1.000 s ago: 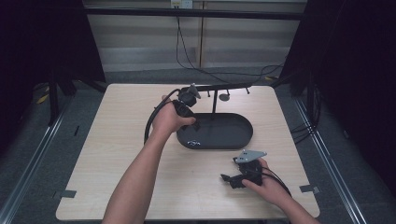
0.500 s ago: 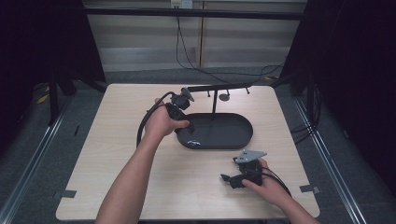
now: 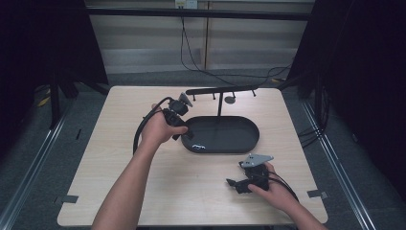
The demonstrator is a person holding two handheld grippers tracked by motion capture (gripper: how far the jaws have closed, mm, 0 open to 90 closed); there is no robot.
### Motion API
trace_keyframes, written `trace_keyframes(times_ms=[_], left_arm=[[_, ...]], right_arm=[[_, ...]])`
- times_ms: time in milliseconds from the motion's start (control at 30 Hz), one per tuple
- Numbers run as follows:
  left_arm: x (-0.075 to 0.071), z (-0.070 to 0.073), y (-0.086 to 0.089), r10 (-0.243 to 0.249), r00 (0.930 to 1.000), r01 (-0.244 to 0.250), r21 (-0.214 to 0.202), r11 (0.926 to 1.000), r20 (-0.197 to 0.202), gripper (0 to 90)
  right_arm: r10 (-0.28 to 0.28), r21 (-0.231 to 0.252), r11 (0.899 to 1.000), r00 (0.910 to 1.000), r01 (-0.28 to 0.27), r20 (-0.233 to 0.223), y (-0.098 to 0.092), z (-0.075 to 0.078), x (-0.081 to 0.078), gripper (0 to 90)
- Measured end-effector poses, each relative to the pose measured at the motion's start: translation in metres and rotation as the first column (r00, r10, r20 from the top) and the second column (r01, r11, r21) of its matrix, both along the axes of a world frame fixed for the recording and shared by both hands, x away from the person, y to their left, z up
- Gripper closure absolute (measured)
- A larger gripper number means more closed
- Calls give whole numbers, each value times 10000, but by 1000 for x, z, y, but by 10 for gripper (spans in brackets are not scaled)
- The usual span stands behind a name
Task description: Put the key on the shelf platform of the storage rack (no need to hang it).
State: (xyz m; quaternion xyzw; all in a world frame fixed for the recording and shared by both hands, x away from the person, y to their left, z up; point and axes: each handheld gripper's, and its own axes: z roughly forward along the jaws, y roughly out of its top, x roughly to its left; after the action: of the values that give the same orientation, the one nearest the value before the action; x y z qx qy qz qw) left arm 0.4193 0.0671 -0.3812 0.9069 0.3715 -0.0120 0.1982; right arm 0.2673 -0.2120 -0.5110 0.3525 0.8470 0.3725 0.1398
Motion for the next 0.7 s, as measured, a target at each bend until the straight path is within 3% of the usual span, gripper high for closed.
trace_keyframes(times_ms=[700], left_arm=[[-8,-5,35,361,9993,-361,-186,9992,0,326]], right_arm=[[16,-3,10000,10000,-16,3,0,0,0,164]])
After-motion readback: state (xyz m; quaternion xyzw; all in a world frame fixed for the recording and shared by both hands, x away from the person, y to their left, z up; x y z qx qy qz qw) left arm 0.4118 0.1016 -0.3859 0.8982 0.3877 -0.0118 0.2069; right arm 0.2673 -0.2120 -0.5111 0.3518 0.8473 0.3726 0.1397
